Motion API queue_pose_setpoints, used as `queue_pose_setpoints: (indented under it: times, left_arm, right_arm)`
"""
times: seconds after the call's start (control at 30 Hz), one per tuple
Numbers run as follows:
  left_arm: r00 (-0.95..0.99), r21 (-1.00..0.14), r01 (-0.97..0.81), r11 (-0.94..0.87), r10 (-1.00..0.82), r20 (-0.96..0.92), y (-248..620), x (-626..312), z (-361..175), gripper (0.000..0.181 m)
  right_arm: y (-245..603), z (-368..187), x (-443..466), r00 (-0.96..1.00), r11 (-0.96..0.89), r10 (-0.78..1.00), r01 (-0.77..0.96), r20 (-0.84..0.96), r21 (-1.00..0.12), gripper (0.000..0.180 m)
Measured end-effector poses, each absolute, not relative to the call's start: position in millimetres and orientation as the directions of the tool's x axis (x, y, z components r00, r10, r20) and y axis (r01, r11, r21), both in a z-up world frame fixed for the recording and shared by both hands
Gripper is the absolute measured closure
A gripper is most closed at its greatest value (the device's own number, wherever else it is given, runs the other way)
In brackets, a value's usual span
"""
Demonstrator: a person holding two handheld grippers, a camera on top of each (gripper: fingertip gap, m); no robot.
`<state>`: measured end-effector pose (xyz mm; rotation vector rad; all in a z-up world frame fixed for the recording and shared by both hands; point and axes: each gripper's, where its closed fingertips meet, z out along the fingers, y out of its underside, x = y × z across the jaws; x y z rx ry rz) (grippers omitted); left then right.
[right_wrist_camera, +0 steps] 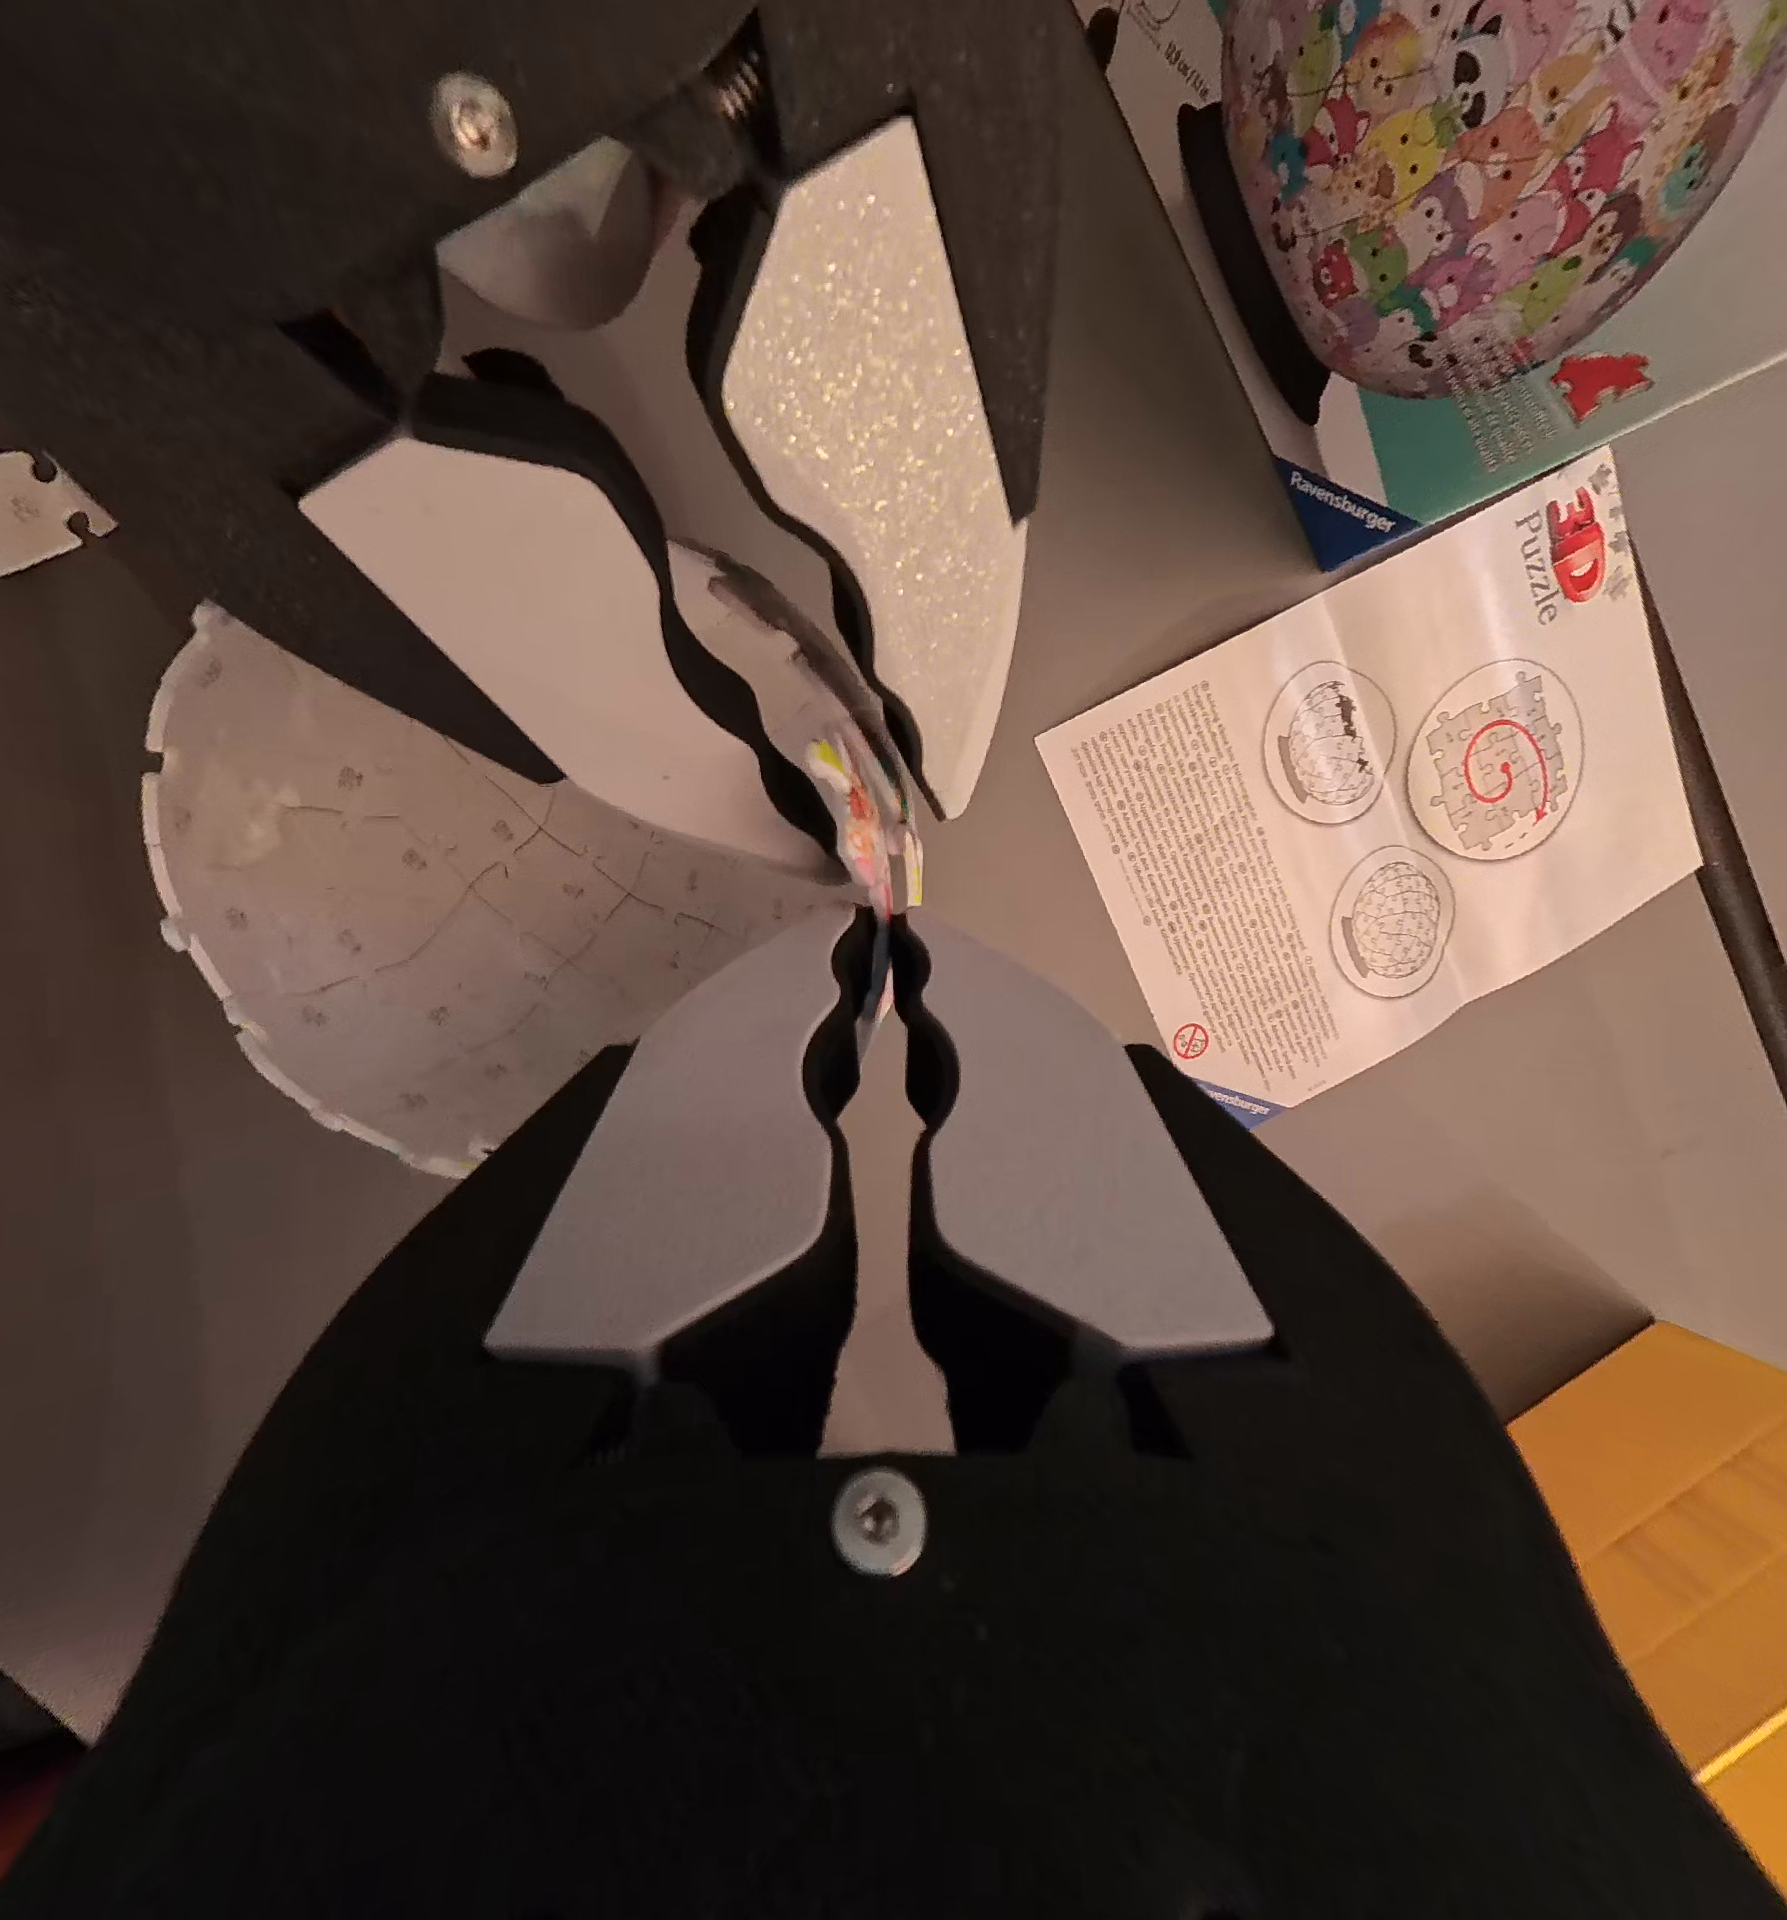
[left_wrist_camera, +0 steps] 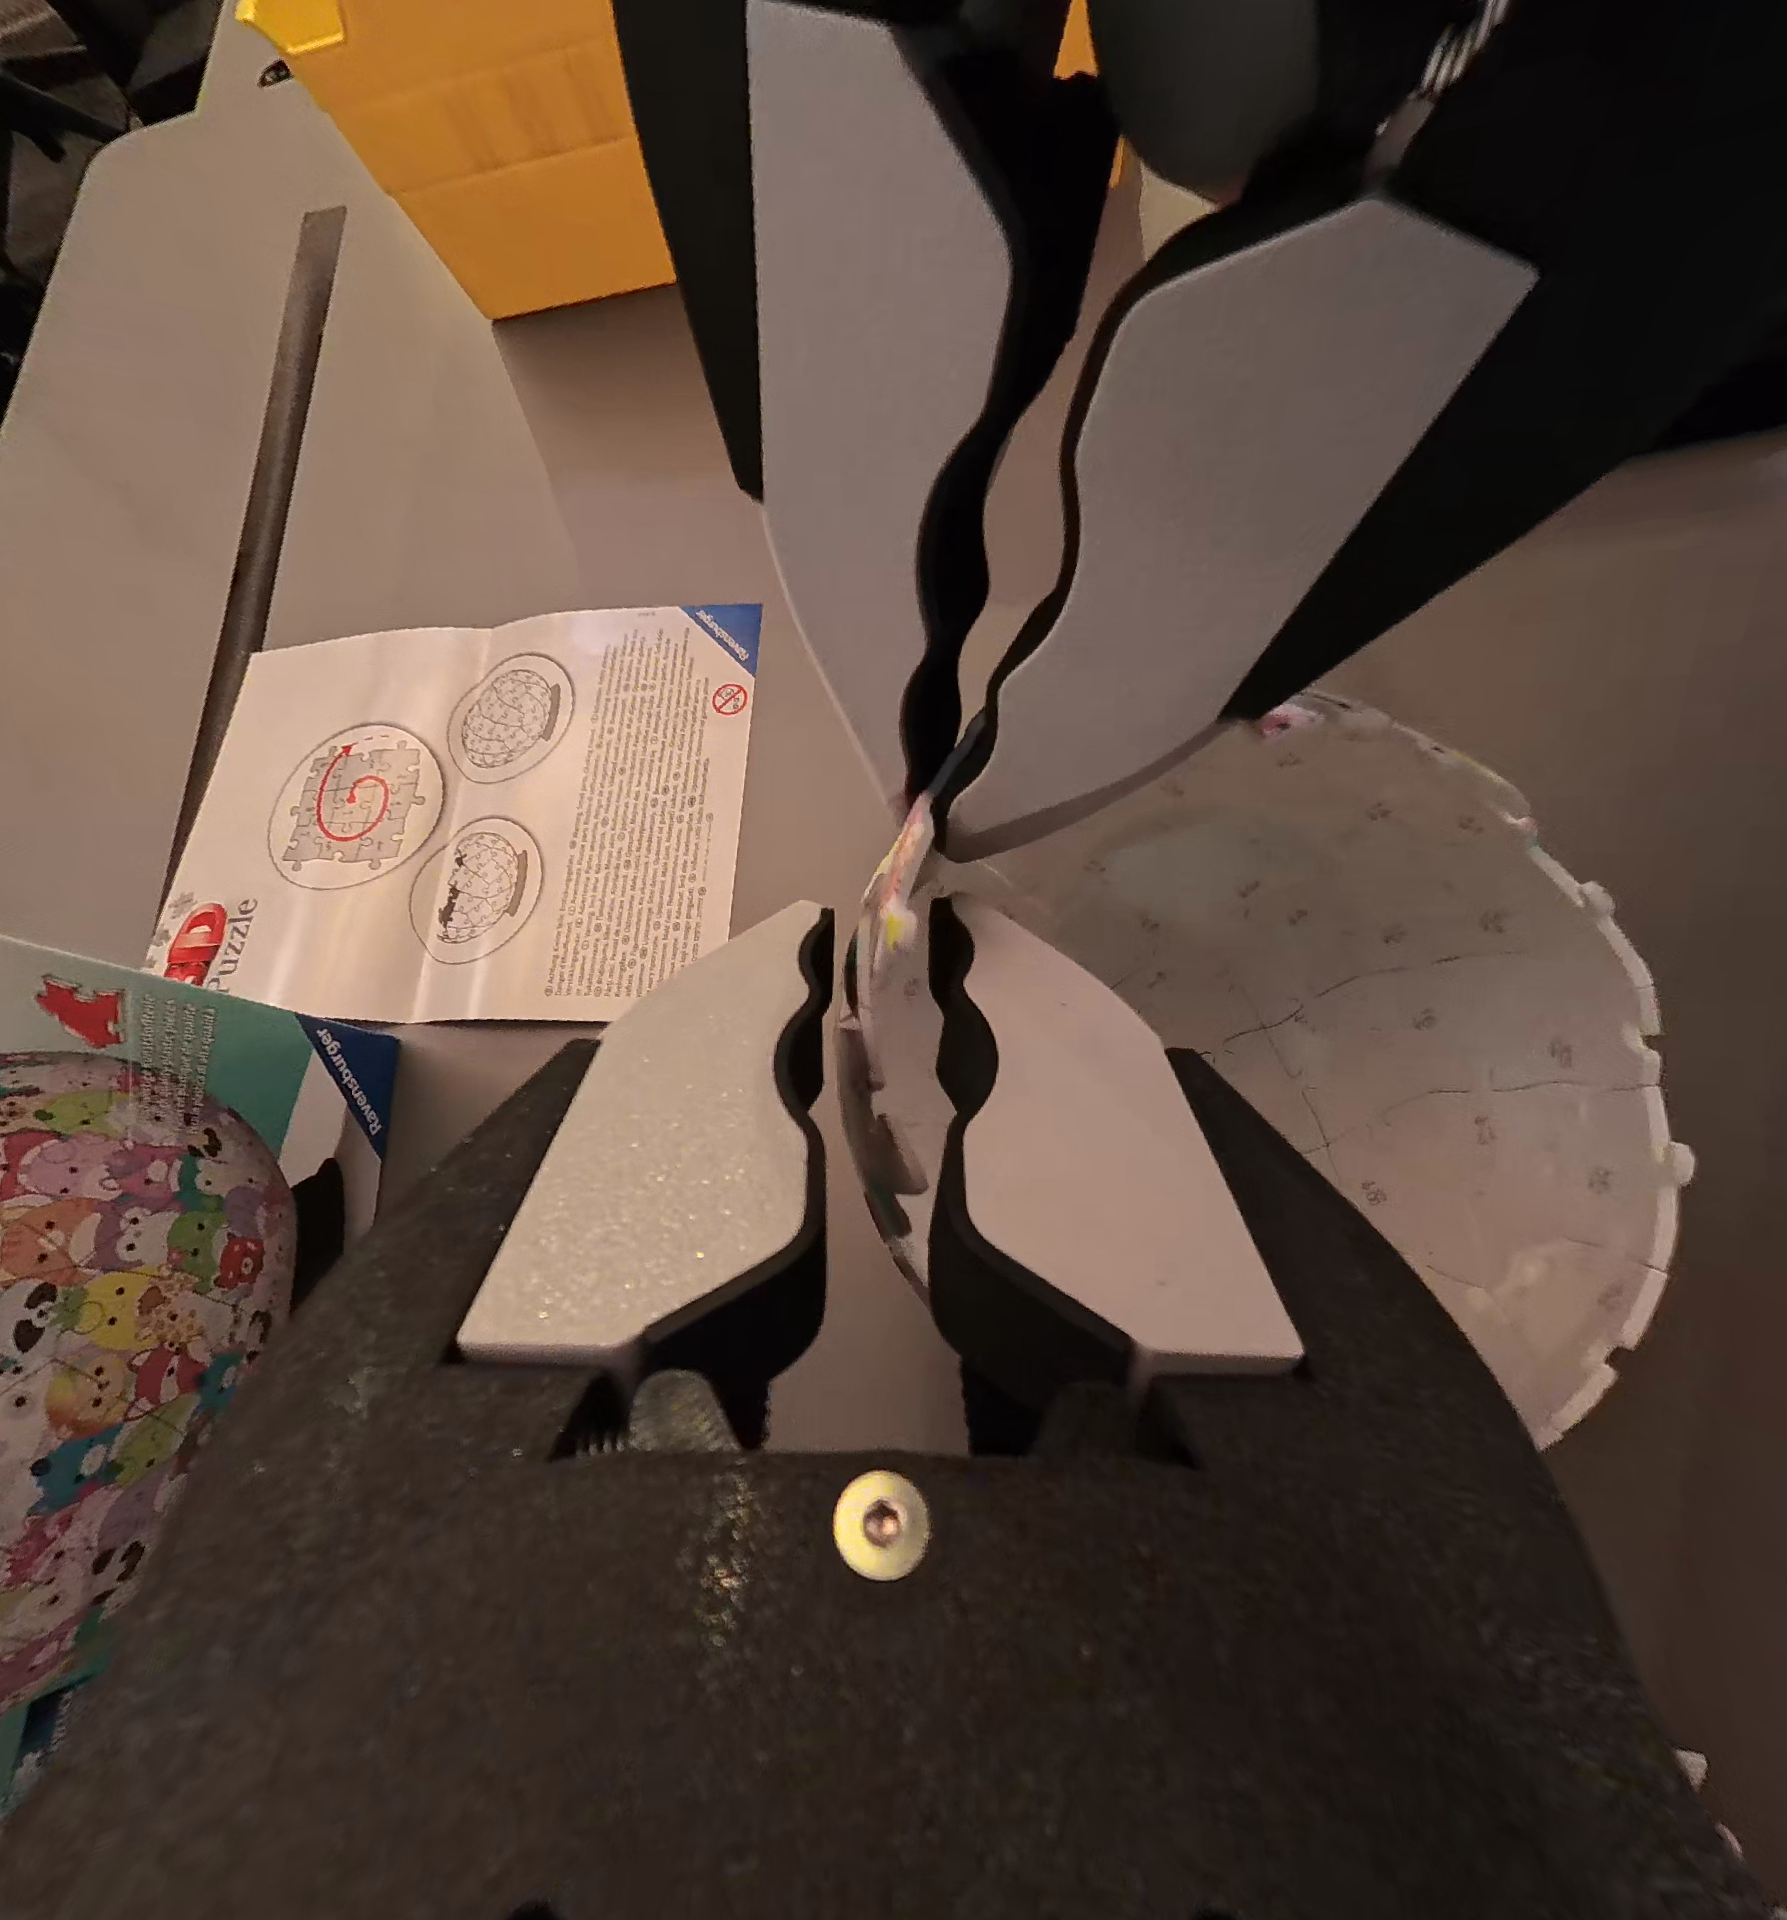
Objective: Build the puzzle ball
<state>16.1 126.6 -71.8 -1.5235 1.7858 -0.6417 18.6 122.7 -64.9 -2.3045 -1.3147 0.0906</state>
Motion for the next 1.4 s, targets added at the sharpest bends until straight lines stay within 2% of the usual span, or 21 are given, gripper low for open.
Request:
queue_pose_setpoints:
  times: [0.23, 0.63, 0.87, 1.1, 1.4]
  left_arm:
    - [-0.059, -0.790, -0.593, 0.159, -0.986, -0.154, 127.7, 19.2, -67.5, 0.170]
    - [-0.049, -0.779, -0.603, 0.170, -0.983, -0.177, 128.0, 21.5, -67.5, 0.170]
    - [-0.051, -0.774, -0.607, 0.181, -0.981, -0.189, 126.7, 22.3, -66.5, 0.171]
    - [-0.057, -0.770, -0.610, 0.187, -0.980, -0.193, 124.1, 23.9, -65.9, 0.170]
    - [-0.056, -0.771, -0.608, 0.189, -0.979, -0.196, 123.0, 25.3, -64.8, 0.170]
  right_arm:
    - [123.8, -64.9, 22.2, 0.534, -0.414, 0.826, 0.790, 0.177, -0.453, 0.176]
    - [124.4, -64.7, 24.5, 0.490, -0.370, 0.842, 0.829, 0.224, -0.420, 0.175]
    - [125.0, -63.1, 27.8, 0.479, -0.357, 0.842, 0.840, 0.248, -0.408, 0.168]
    - [124.6, -60.3, 31.1, 0.514, -0.395, 0.824, 0.823, 0.238, -0.408, 0.157]
    - [118.5, -61.4, 35.5, 0.576, -0.484, 0.802, 0.782, 0.158, -0.393, 0.156]
